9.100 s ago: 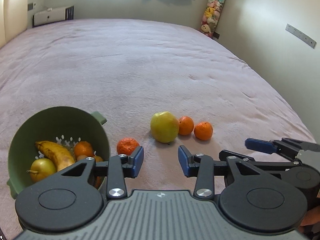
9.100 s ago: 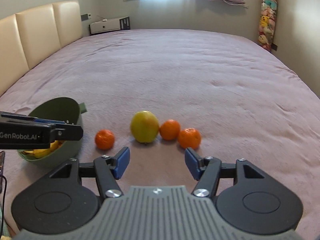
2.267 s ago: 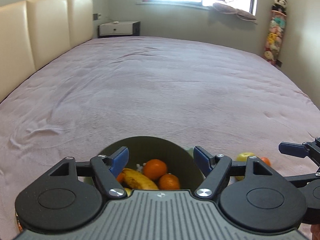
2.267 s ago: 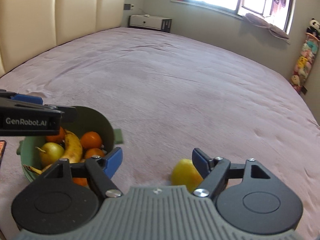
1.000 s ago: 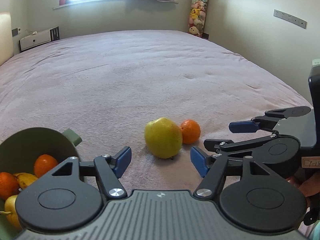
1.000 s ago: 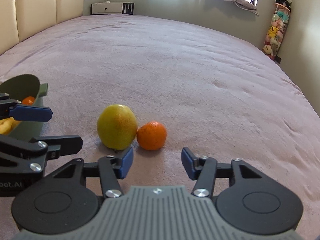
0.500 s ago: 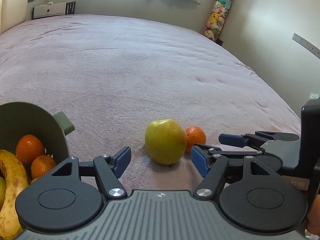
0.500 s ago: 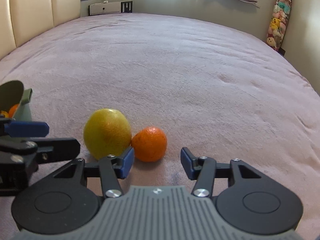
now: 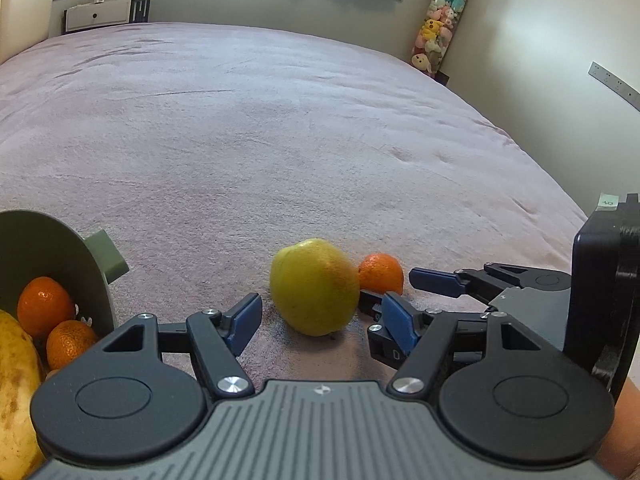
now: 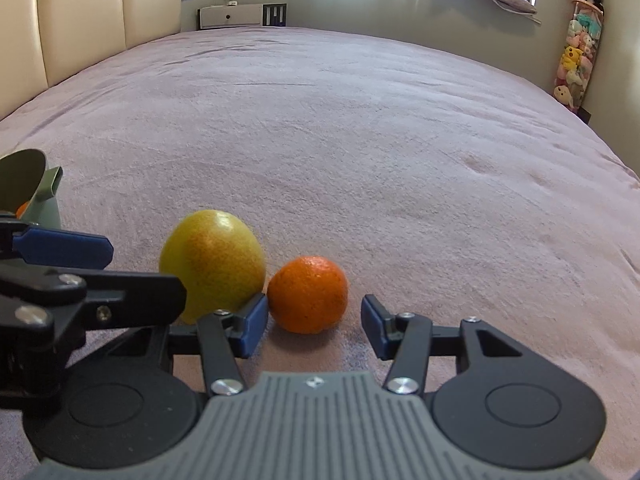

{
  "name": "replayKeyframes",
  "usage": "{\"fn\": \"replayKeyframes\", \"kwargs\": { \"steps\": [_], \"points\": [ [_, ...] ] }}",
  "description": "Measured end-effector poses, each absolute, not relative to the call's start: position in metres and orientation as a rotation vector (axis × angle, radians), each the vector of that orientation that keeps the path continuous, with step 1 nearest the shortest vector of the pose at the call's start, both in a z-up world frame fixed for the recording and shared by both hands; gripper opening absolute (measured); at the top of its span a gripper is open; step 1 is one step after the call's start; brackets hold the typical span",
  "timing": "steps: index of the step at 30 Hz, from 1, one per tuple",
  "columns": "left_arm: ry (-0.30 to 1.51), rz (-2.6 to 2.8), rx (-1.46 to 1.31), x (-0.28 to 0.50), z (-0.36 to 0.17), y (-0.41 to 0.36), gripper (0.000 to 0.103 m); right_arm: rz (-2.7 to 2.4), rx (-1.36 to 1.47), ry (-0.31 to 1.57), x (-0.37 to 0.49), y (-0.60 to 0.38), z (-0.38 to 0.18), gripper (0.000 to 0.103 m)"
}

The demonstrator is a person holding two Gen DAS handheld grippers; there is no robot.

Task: Organize fruits
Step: 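Move both tools open toward the remaining green-yellow pear and tangerine, then grasp the green-yellow pear with the left tool while the right tool grasps the tangerine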

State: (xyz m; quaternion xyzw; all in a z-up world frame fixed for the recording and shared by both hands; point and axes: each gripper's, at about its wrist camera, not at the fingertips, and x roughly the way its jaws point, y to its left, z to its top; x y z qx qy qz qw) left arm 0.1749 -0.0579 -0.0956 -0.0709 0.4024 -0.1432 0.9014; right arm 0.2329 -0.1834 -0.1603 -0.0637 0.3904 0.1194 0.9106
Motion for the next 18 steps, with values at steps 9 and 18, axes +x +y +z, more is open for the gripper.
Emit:
{"fn": "replayKeyframes", "kwargs": {
  "steps": [9, 18],
  "points": [
    [0.850, -0.255, -0.182, 0.184, -0.096, -0.056, 0.080, 0.271, -0.055, 0.804, 0.239, -0.185, -0.164, 0.049],
    [0.878, -0.220, -0.250, 0.197, -0.101, -0.053, 0.079, 0.247, -0.099, 0.843, 0.235, -0.181, -0.158, 0.043]
  ]
}}
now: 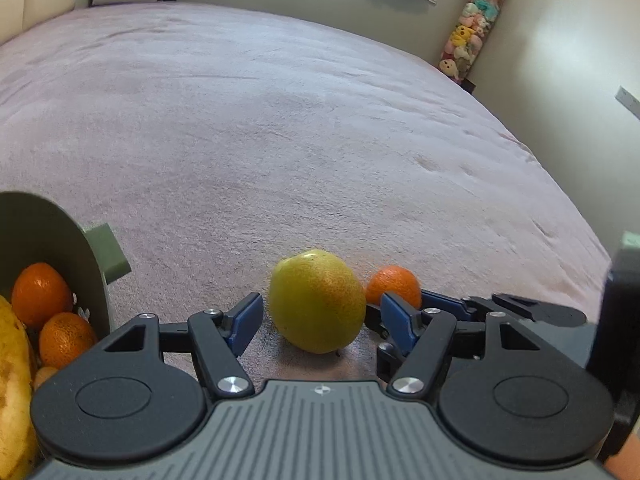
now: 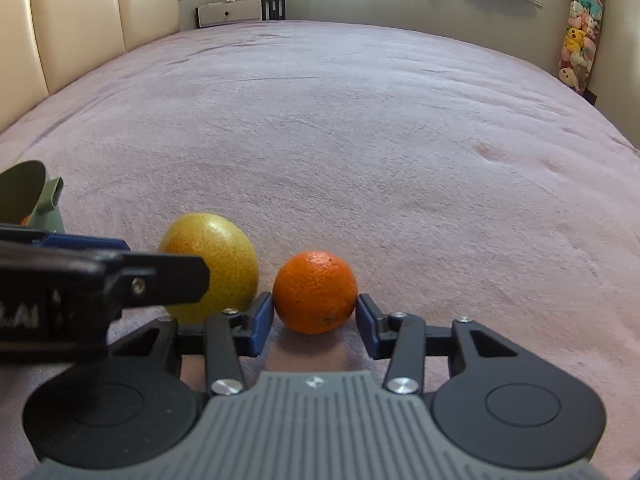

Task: Organize fruits
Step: 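Grasp the green-yellow pear with the left tool while the right tool grasps the tangerine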

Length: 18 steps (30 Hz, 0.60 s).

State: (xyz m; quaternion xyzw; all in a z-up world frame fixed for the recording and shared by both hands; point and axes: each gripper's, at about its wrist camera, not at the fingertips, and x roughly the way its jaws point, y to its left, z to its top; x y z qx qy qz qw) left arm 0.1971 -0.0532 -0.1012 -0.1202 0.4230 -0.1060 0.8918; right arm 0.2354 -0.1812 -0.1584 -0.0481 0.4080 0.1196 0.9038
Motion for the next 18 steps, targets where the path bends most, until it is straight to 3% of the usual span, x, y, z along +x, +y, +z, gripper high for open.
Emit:
{"fn": "replayKeyframes", "kwargs": {
  "steps": [18],
  "points": [
    [0.935, -0.200, -0.389, 0.220, -0.131, -0.051, 0.076, 0.239, -0.233, 0.847, 0.227, -0.183, -0.153, 0.044]
  ]
}}
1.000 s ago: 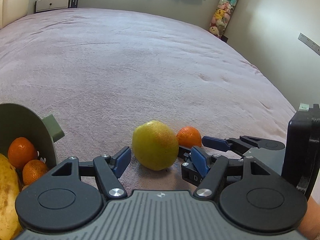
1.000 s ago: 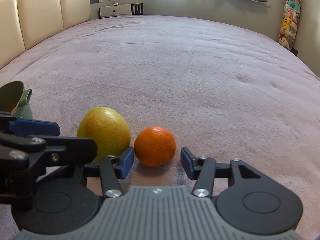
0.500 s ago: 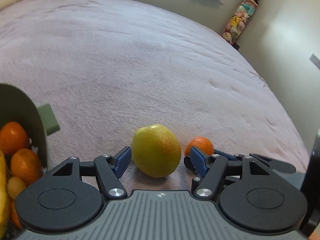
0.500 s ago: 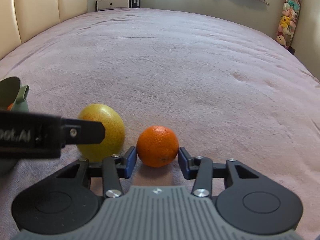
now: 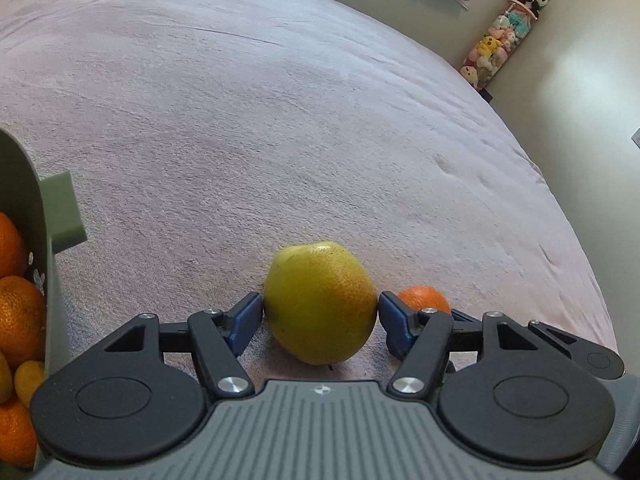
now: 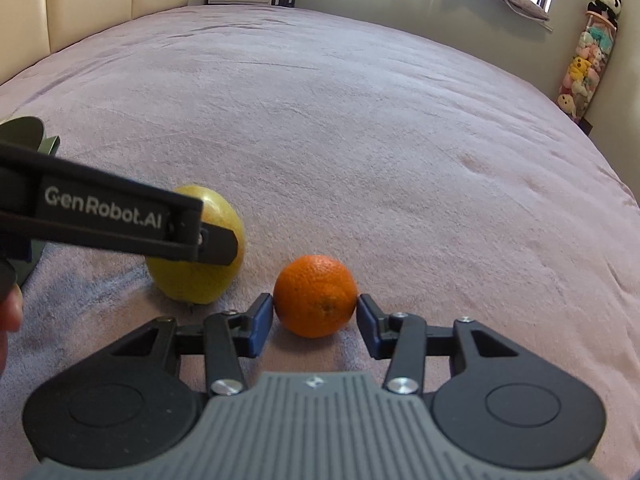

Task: Organize fruits
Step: 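Grasp the green-yellow pear with the left tool while the right tool grasps the tangerine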

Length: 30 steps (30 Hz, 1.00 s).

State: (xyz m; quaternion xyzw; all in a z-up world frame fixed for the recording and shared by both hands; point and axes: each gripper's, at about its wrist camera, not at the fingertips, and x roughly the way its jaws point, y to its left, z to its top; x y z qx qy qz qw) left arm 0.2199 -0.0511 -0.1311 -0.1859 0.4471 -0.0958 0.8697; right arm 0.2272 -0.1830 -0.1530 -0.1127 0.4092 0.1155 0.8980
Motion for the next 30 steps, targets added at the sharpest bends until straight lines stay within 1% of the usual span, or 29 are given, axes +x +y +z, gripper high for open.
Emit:
{"fn": "replayKeyframes", "kwargs": {
  "steps": [7, 11, 19, 20, 30],
  "points": [
    [0.938, -0.218, -0.419, 0.222, -0.138, -0.049, 0.078, 0.248, -0.228, 0.827, 0.234, -0.179, -0.157, 0.046],
    [0.937, -0.232, -0.425, 0.222, -0.138, -0.049, 0.074, 0.255, -0.242, 0.813, 0.234, -0.177, -0.161, 0.046],
    [0.943, -0.245, -0.428, 0.221, -0.137, -0.045, 0.074, 0.261, -0.205, 0.803, 0.234, -0.179, -0.163, 0.047],
    [0.944, -0.245, -0.428, 0.221, -0.137, -0.045, 0.074, 0.258, -0.205, 0.805, 0.234, -0.179, -0.163, 0.045],
    [0.947, -0.251, -0.432, 0.223, -0.136, -0.043, 0.073, 0.251, -0.208, 0.815, 0.235, -0.178, -0.160, 0.043]
  ]
}}
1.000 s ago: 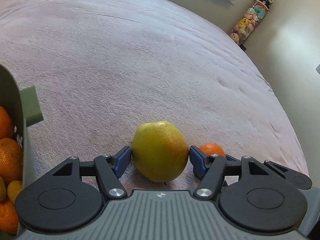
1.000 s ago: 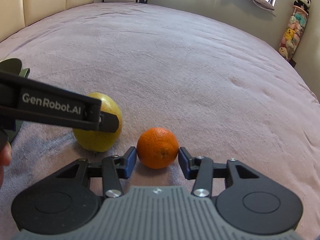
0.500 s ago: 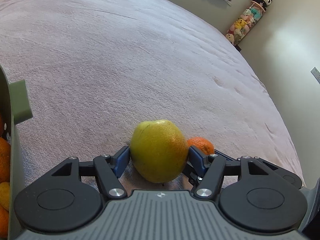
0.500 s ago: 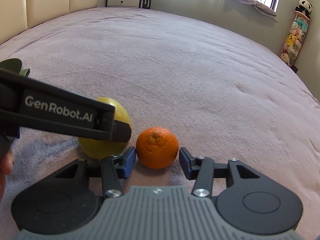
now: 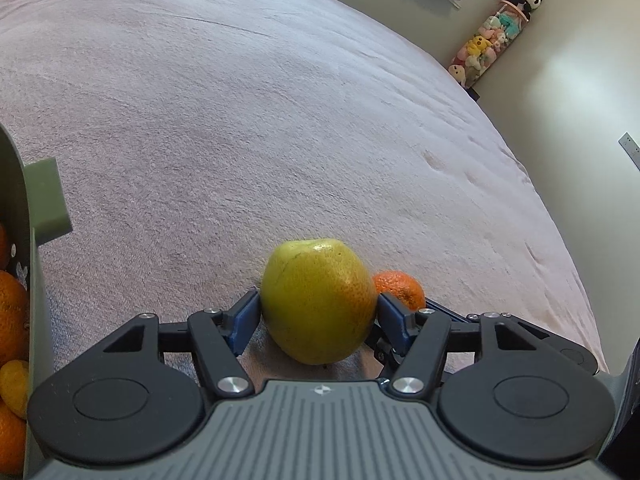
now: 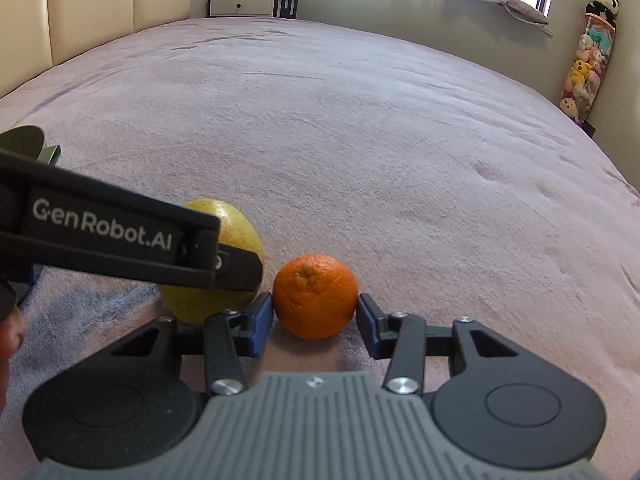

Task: Organize fruits
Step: 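Grasp the green-yellow pear with the left tool while the right tool grasps the tangerine, then carry the pear over the colander with the left tool while the right tool carries the tangerine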

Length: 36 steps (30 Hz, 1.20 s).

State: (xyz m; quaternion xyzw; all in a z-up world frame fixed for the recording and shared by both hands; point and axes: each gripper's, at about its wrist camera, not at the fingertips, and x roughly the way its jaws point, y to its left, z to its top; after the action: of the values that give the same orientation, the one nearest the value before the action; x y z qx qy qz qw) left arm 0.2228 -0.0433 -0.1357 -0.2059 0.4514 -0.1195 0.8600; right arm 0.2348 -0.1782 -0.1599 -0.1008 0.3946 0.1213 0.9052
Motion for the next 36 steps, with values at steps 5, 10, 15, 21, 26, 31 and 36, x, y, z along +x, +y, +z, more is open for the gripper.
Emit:
{"fn": "replayKeyframes", "kwargs": {
  "steps": [5, 10, 15, 21, 26, 31, 36],
  "points": [
    [0.948, -0.245, -0.428, 0.221, -0.133, -0.043, 0.073, 0.250, -0.231, 0.823, 0.233, -0.173, -0.156, 0.043],
    [0.957, -0.227, -0.419, 0.216, -0.129, -0.044, 0.073, 0.242, -0.247, 0.838, 0.227, -0.171, -0.152, 0.042],
    [0.949, -0.230, -0.402, 0.208, -0.117, -0.047, 0.073, 0.225, -0.242, 0.861, 0.215, -0.175, -0.150, 0.042],
    [0.917, -0.246, -0.380, 0.188, -0.096, -0.047, 0.073, 0.221, -0.250, 0.854, 0.198, -0.173, -0.137, 0.042],
    [0.912, -0.243, -0.347, 0.167, -0.082, -0.046, 0.073, 0.245, -0.253, 0.846, 0.182, -0.168, -0.124, 0.042],
    [0.892, -0.240, -0.325, 0.148, -0.067, -0.041, 0.073, 0.257, -0.263, 0.836, 0.166, -0.163, -0.114, 0.042],
    [0.865, -0.233, -0.306, 0.134, -0.052, -0.034, 0.073, 0.258, -0.256, 0.823, 0.148, -0.163, -0.101, 0.042]
  ]
}}
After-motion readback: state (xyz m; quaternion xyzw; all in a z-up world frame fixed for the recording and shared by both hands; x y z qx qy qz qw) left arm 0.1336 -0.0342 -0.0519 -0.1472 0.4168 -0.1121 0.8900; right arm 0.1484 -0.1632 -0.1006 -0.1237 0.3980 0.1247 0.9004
